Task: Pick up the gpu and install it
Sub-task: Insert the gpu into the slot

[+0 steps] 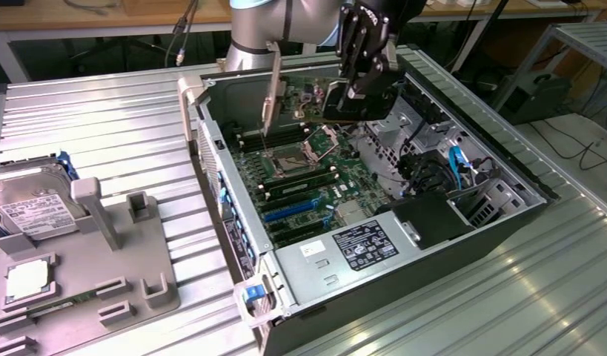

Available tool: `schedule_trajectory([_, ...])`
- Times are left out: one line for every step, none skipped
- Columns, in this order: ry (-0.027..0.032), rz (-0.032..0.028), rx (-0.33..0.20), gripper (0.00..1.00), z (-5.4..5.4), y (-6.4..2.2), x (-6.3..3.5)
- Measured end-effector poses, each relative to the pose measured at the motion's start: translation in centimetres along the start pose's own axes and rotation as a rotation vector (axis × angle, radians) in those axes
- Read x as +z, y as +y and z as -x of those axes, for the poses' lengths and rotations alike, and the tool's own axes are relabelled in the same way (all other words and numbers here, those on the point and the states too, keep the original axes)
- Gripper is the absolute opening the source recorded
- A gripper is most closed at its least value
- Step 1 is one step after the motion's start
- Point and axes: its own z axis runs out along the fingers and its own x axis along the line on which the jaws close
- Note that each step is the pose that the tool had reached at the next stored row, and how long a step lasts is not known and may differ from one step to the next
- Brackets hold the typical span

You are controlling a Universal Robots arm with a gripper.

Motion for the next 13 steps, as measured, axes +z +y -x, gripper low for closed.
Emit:
schedule_trajectory([0.0007,0.0003,-0.011,0.28,0.00,0.00,0.00])
schedule_trajectory([0.0013,0.0006,-0.022,0.28,0.00,0.00,0.00])
schedule_trajectory([0.0020,0.0010,-0.033,0.28,0.00,-0.01,0.00])
schedule_trajectory([0.0026,0.0013,-0.044,0.28,0.00,-0.01,0.00])
schedule_trajectory([0.0032,0.0016,-0.054,0.28,0.00,-0.01,0.00])
schedule_trajectory([0.0039,0.0020,-0.066,0.28,0.00,-0.02,0.00])
schedule_trajectory([0.0045,0.0023,-0.076,0.28,0.01,-0.03,0.00])
schedule_trajectory([0.0053,0.0026,-0.088,0.28,0.01,-0.04,0.00])
schedule_trajectory([0.0059,0.0029,-0.099,0.28,0.01,-0.04,0.00])
schedule_trajectory([0.0065,0.0032,-0.108,0.28,0.01,-0.04,0.00])
schedule_trajectory([0.0070,0.0035,-0.116,0.28,0.01,-0.04,0.00])
schedule_trajectory([0.0074,0.0028,-0.125,0.28,0.01,-0.05,0.02])
schedule_trajectory([0.0077,0.0017,-0.134,0.28,0.01,-0.06,0.05])
